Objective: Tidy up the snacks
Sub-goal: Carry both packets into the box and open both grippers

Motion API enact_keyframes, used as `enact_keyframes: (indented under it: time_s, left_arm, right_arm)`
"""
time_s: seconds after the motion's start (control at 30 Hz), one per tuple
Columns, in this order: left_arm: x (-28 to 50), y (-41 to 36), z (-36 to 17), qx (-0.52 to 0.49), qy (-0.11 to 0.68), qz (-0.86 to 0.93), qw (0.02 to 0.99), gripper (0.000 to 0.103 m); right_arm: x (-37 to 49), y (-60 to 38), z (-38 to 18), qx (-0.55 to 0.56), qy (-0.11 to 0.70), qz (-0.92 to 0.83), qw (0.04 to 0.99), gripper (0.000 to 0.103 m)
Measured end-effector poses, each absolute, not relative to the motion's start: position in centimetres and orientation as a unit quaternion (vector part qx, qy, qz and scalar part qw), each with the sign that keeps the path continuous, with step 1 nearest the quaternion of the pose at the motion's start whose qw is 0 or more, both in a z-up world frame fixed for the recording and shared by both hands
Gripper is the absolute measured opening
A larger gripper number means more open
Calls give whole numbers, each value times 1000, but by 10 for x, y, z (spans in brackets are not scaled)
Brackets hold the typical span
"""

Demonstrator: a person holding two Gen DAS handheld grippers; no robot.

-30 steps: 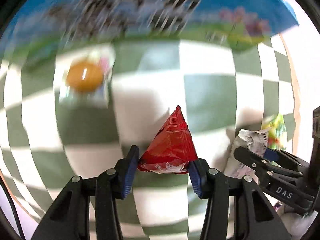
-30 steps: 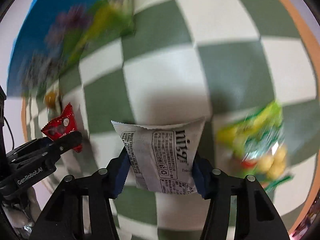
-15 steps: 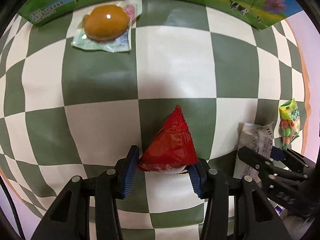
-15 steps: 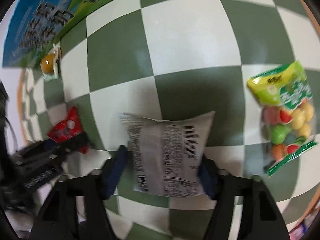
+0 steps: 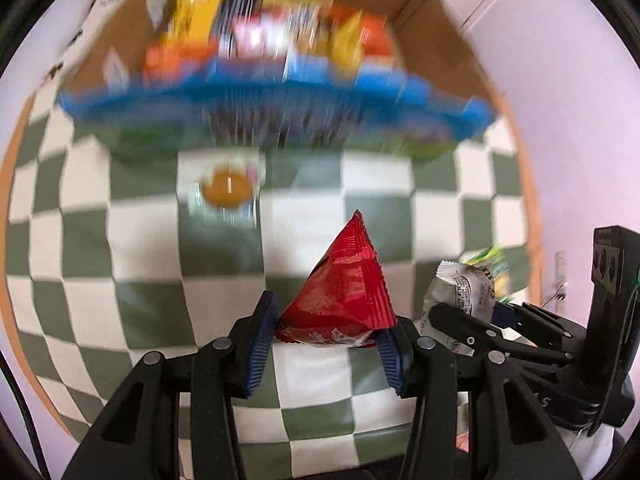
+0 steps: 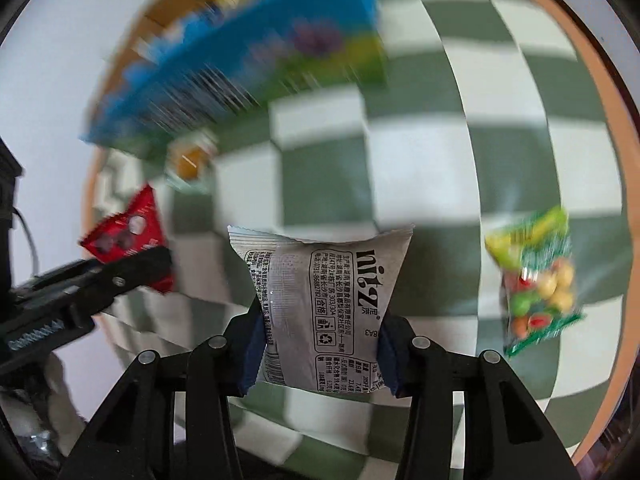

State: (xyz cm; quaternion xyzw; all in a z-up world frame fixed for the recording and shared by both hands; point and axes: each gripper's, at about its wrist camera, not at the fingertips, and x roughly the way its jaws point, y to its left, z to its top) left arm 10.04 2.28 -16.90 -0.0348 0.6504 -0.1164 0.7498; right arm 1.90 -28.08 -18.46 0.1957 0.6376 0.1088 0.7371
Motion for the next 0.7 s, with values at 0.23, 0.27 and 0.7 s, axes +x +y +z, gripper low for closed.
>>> enact_keyframes:
  time_s: [0.23,0.27,0.7]
  left_arm:
    - [184,44,-99,-27,597,-111,794,44]
    - [196,44,-96,-23,594,-107,797,44]
    - [335,94,-143,47,622,-3,782,47]
  right_arm:
    - [107,-285,-86,223,555,151,787,50]
    - [123,-285,-76,218,545,150,795,50]
    - [272,-271,-109,182,571,107,793,50]
